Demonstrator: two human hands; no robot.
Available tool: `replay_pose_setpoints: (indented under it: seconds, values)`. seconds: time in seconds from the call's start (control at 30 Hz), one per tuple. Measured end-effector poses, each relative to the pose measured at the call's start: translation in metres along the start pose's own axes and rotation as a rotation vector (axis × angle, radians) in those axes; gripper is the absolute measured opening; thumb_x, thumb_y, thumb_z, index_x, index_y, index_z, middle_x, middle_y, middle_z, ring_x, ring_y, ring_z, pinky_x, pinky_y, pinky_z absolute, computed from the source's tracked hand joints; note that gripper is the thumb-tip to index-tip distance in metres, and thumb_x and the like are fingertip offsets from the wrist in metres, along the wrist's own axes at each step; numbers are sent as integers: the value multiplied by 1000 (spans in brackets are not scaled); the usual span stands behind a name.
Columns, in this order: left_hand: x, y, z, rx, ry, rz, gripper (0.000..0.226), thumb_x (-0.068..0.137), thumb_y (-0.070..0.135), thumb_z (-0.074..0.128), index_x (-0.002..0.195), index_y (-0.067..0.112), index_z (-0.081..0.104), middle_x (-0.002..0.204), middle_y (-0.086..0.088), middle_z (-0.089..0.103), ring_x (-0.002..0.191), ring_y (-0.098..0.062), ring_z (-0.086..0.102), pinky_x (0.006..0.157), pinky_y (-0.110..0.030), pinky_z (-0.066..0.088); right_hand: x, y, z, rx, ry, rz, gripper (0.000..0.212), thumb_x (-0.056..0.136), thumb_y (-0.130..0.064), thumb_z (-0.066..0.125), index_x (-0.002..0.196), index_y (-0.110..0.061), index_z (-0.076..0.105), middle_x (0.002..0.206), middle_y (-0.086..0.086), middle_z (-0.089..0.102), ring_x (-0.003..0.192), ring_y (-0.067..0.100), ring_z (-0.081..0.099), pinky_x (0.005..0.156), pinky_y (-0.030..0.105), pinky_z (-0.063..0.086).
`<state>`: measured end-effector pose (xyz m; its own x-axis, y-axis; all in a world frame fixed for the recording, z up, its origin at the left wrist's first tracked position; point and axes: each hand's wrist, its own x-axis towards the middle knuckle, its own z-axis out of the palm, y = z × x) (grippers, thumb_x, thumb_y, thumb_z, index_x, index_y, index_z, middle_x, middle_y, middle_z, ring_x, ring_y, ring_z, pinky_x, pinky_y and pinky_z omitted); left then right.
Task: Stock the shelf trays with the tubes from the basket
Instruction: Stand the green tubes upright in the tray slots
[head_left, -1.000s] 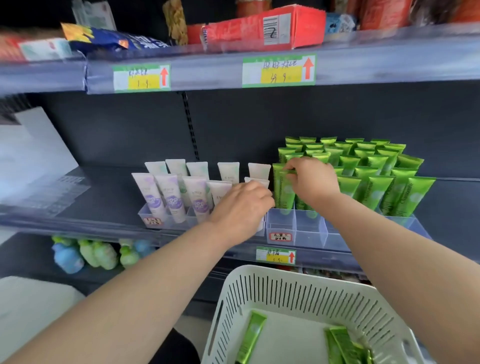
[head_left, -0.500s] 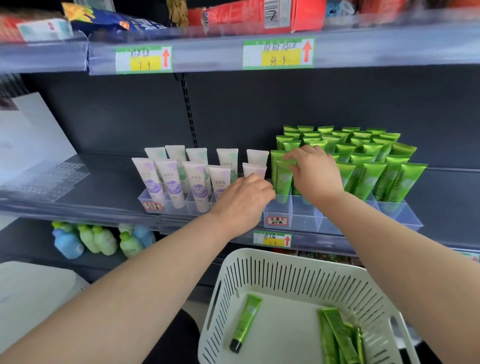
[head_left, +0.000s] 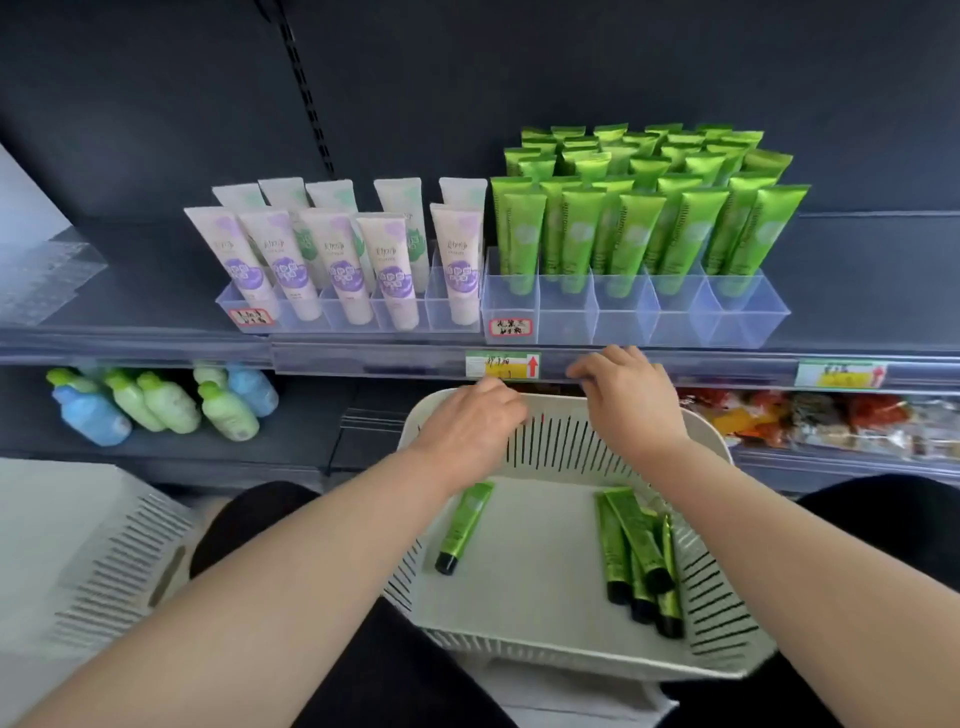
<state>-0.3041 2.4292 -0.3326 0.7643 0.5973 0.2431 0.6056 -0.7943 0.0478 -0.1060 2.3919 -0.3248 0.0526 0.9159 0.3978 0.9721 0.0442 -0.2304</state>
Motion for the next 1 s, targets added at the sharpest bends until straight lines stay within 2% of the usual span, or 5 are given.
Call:
replay_pose_setpoints:
  seconds: [0.13, 0.37, 0.57, 0.87, 1.0]
  values:
    - [-15, 15, 34, -24, -197, -75, 37, 80, -2, 63, 113, 17, 64, 110, 2, 61, 106, -15, 50, 94, -32, 48, -34, 18, 27, -54, -264, 106, 32, 89, -12, 54, 115, -27, 63, 115, -1, 60, 111, 23, 50, 85, 38, 42]
    - [-38, 16, 84, -136, -418, -274, 47, 89, -7, 47, 128, 17, 57, 125, -1, 58, 119, -18, 46, 97, -35, 46, -78, 42, 67, -46, -547, 287, 32, 91, -13, 53, 118, -26, 60, 120, -3, 58, 113, 21, 51, 92, 37, 47]
    - [-58, 10, 109, -83, -622, -358, 53, 82, -13, 43, 126, 14, 55, 127, -7, 55, 121, -24, 44, 95, -40, 46, -101, 58, 96, -83, -774, 406, 41, 93, -13, 47, 133, -13, 41, 131, 12, 49, 116, 33, 50, 95, 41, 47]
    - [-61, 11, 125, -56, -709, -400, 47, 86, -10, 44, 128, 9, 51, 126, -10, 52, 117, -26, 47, 91, -40, 50, -109, 53, 110, -181, -838, 367, 51, 85, 0, 42, 135, -6, 32, 112, 15, 59, 104, 33, 57, 81, 41, 51]
    - [-59, 10, 124, -35, -706, -452, 46, 84, -11, 46, 128, 5, 49, 126, -13, 51, 115, -29, 47, 91, -40, 48, -108, 52, 111, -72, -813, 396, 66, 79, -8, 57, 139, -10, 30, 110, 12, 58, 97, 31, 60, 69, 36, 50]
